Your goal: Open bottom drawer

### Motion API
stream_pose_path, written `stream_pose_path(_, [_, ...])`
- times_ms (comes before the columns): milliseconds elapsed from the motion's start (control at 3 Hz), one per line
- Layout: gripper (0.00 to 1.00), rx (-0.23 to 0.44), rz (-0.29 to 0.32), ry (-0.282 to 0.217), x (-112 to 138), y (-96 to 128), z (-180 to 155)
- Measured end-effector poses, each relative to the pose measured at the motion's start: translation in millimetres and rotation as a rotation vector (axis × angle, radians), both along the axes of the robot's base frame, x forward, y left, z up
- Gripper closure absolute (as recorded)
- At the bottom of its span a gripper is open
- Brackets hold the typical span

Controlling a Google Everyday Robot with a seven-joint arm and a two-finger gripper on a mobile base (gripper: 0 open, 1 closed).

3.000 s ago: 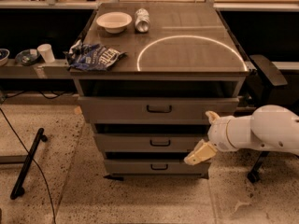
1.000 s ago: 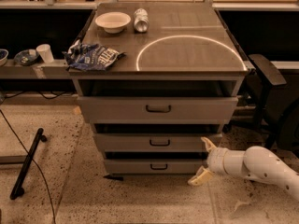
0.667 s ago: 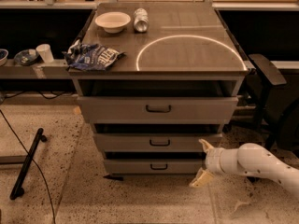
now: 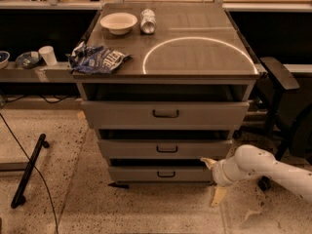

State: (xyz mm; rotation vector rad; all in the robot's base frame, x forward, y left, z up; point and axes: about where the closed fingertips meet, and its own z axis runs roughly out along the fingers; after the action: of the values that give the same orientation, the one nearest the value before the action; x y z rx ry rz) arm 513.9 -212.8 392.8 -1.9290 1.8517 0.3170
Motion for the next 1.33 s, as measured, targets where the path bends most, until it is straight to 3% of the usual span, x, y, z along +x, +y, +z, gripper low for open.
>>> stream_pose_path(333, [0.00,-0.038,0.173,-0.011,-19,-5,-12])
stream_pose_path(1000, [0.00,-0.071,0.188,-0.035,-21,1,-24])
stream_pose_path(1333, [0.00,-0.074,0.181,-0.132,-31,9,-46])
